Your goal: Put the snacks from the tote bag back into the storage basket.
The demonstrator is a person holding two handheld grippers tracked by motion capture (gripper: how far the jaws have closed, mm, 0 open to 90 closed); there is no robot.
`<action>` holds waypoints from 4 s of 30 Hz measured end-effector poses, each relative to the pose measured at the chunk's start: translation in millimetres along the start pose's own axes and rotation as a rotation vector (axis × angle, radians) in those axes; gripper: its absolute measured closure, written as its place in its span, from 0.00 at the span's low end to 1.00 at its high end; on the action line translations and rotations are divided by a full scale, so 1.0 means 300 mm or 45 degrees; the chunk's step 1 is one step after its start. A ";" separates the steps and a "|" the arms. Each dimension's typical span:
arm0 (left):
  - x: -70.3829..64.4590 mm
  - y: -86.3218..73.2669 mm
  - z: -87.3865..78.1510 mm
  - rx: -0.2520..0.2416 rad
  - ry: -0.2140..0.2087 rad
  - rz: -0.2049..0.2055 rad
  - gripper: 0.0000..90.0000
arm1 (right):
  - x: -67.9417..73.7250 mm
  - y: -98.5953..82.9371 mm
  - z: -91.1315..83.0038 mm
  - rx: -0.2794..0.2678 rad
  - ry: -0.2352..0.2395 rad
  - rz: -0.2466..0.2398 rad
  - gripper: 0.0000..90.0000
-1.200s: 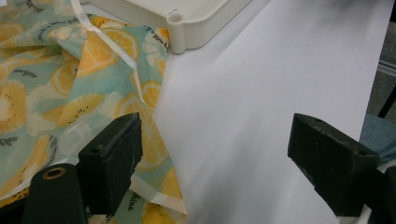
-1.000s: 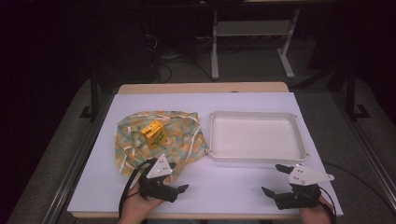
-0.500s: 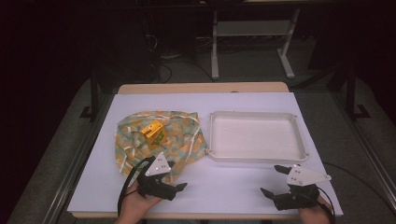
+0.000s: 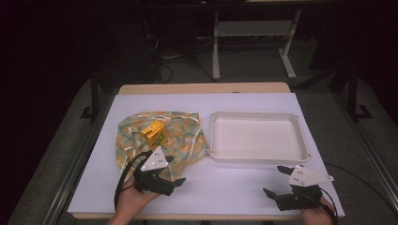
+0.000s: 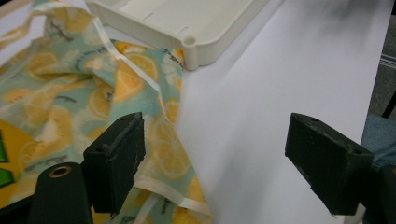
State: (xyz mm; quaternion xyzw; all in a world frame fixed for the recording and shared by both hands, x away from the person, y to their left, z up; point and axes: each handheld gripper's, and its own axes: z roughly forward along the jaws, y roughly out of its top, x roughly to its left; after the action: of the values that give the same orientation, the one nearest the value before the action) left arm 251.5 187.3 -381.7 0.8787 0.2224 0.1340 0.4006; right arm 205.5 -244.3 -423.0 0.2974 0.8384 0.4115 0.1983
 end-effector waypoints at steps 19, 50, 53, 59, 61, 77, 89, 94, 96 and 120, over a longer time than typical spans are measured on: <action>0.077 0.043 -0.047 0.082 0.030 0.043 0.25 | 0.003 0.000 0.012 0.008 0.009 0.014 0.15; 0.358 0.156 -0.091 0.163 0.173 -0.101 0.26 | 0.014 0.003 0.024 0.038 0.033 -0.021 0.15; 0.379 0.151 -0.082 0.174 0.176 -0.128 0.26 | 0.014 0.004 0.023 0.031 0.033 -0.011 0.15; 0.408 0.140 -0.060 0.236 0.206 -0.127 0.26 | 0.011 0.005 0.012 0.003 0.034 -0.006 0.15; 0.417 0.136 -0.052 0.249 0.228 -0.124 0.26 | 0.010 0.003 0.008 -0.003 0.034 0.001 0.15; 0.447 0.116 -0.003 0.337 0.233 -0.176 0.28 | 0.002 0.001 0.005 -0.016 0.043 0.003 0.15; 0.457 0.099 0.020 0.372 0.227 -0.198 0.33 | 0.002 0.001 0.007 -0.014 0.043 0.003 0.15; 0.455 0.099 0.030 0.399 0.234 -0.185 0.37 | 0.002 0.000 0.006 -0.015 0.045 0.006 0.15; 0.455 0.100 0.032 0.398 0.232 -0.188 0.38 | 0.002 0.000 0.006 -0.015 0.045 0.006 0.15; 0.454 0.106 0.047 0.445 0.246 -0.188 0.51 | 0.002 0.001 0.008 -0.014 0.045 0.003 0.15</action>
State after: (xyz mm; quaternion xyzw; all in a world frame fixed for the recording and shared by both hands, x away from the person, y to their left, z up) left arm 384.2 227.5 -358.7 0.8993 0.3434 0.1472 0.2274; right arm 206.4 -242.5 -424.2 0.2902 0.8391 0.4215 0.1847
